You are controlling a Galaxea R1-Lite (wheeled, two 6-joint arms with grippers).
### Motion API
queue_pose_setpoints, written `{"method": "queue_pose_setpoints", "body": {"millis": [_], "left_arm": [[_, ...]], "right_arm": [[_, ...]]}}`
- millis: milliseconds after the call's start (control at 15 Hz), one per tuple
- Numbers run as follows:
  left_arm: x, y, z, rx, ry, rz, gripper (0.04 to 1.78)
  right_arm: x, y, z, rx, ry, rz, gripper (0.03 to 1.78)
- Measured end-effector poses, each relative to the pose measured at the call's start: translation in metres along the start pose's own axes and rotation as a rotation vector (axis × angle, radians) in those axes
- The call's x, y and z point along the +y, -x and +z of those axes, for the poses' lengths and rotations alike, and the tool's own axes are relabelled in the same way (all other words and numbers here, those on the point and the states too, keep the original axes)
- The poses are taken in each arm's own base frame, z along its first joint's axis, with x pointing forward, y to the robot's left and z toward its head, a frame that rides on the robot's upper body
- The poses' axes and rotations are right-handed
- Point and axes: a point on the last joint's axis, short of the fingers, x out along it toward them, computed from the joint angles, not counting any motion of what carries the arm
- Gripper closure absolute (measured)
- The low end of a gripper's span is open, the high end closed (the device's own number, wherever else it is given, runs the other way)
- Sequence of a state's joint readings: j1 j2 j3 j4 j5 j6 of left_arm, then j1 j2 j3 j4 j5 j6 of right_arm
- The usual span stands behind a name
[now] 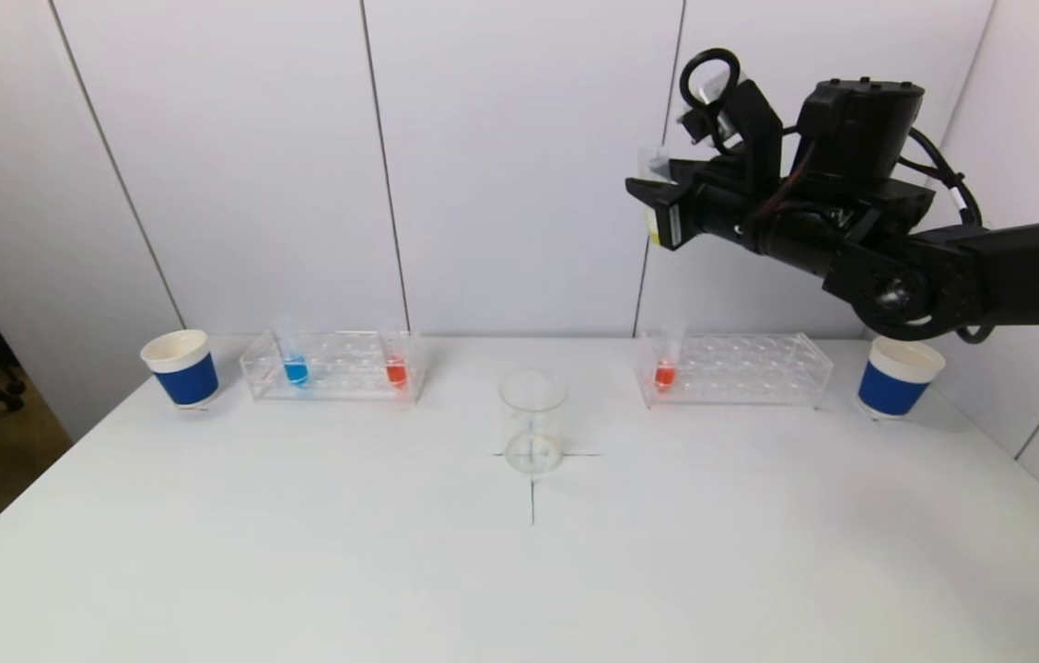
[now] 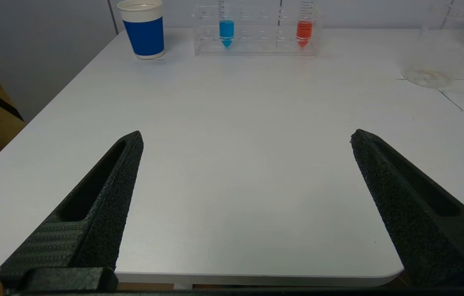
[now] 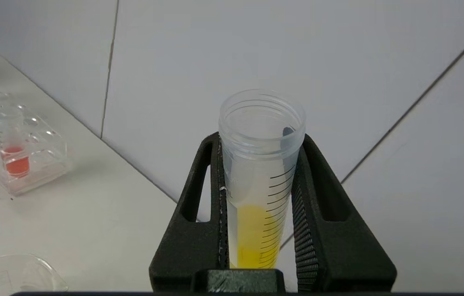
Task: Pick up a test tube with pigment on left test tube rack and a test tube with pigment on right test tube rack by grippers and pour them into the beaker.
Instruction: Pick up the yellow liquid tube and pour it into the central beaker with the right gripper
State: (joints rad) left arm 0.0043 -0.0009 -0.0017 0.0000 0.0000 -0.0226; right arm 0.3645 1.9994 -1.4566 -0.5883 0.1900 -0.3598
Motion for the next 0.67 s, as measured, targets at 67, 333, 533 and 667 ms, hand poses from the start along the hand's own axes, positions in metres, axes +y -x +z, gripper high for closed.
{"method": "queue_pose_setpoints", "body": {"millis": [67, 333, 533, 667], "left_arm": [[0.0, 0.0, 0.0, 0.0, 0.0, 0.0, 0.06], [0.0, 0.0, 0.0, 0.0, 0.0, 0.0, 0.06], [0.0, 0.0, 0.0, 0.0, 0.0, 0.0, 0.06], [0.0, 0.0, 0.0, 0.0, 0.0, 0.0, 0.06]], "right_arm": [[0.001, 0.001, 0.001, -0.01, 0.02, 0.027, 1.31], [0.009, 0.006, -0.001, -0.007, 0.105, 0.075, 1.31], [0.018, 0.007, -0.003, -0.013, 0.145, 0.126, 1.31], [0.021, 0.007, -0.009, -0.007, 0.216, 0.15, 1.31]]}}
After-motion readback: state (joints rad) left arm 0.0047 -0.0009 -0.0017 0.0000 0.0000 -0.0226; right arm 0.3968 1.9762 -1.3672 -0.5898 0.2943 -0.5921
